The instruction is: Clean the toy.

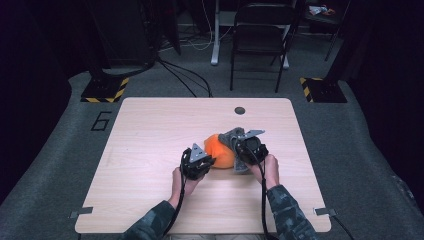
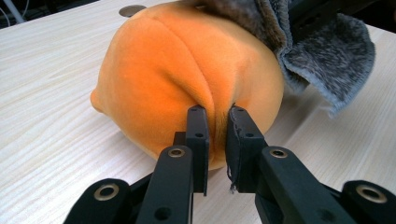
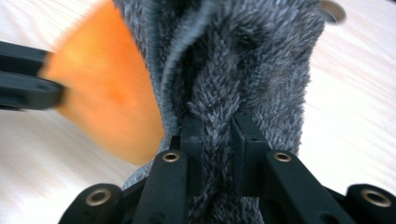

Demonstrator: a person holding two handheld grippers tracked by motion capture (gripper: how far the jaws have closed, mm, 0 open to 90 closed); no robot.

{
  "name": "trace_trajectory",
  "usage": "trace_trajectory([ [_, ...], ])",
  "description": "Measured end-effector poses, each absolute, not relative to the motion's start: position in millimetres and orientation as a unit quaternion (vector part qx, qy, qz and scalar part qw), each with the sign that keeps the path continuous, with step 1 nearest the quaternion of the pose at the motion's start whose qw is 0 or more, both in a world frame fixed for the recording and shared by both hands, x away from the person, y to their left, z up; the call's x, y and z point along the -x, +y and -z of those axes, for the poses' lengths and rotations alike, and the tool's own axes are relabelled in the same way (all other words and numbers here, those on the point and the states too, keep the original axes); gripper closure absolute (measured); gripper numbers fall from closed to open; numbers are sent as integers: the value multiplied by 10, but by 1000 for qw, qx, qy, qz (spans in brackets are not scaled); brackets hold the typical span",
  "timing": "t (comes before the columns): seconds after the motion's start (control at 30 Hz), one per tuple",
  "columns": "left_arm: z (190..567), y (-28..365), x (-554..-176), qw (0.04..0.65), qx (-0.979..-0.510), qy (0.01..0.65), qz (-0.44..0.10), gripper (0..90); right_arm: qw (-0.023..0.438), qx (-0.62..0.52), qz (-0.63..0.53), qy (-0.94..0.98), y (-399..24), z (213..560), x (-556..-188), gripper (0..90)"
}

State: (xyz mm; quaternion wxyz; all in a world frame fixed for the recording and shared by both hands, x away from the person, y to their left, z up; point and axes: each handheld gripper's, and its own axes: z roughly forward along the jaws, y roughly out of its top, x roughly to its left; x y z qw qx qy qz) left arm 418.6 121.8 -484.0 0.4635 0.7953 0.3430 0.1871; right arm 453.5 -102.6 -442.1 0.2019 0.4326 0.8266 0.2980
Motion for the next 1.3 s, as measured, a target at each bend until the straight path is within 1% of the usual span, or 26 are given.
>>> trace_trajectory([
  [0.07, 4841, 1224, -4189, 463, -796, 342, -186, 799, 189, -447, -297, 823, -1104, 4472, -4581, 767],
  [0.13, 4846, 1226, -4191, 462, -797, 343, -184, 798, 188, -457, -287, 821, -1160, 4540, -4613, 767],
  [0.2, 4846, 1239, -4195, 460, -799, 343, -183, 798, 186, -466, -270, 822, -1206, 4634, -4649, 768],
  [0.3, 4853, 1258, -4204, 461, -797, 345, -181, 798, 168, -483, -248, 823, -1282, 4808, -4713, 767],
  [0.4, 4859, 1276, -4214, 464, -795, 348, -179, 797, 157, -490, -247, 821, -1313, 4875, -4742, 766],
  [0.53, 4861, 1291, -4222, 464, -794, 349, -178, 796, 161, -488, -251, 820, -1328, 4766, -4738, 766],
  [0.6, 4860, 1292, -4223, 463, -795, 349, -178, 796, 172, -485, -262, 817, -1341, 4678, -4722, 767],
  [0.7, 4856, 1287, -4219, 462, -797, 346, -177, 796, 188, -475, -293, 808, -1327, 4469, -4667, 767],
  [0.8, 4858, 1274, -4213, 463, -795, 347, -179, 795, 195, -454, -327, 806, -1216, 4251, -4566, 766],
  [0.9, 4857, 1268, -4209, 462, -797, 345, -182, 795, 198, -420, -351, 813, -1013, 4108, -4437, 766],
  [1.0, 4860, 1266, -4204, 462, -797, 344, -182, 794, 203, -383, -353, 829, -792, 4090, -4352, 765],
  [1.1, 4866, 1273, -4205, 461, -799, 343, -177, 794, 209, -365, -333, 844, -671, 4188, -4354, 764],
  [1.3, 4863, 1263, -4203, 461, -800, 340, -177, 793, 200, -388, -328, 838, -790, 4256, -4427, 764],
])
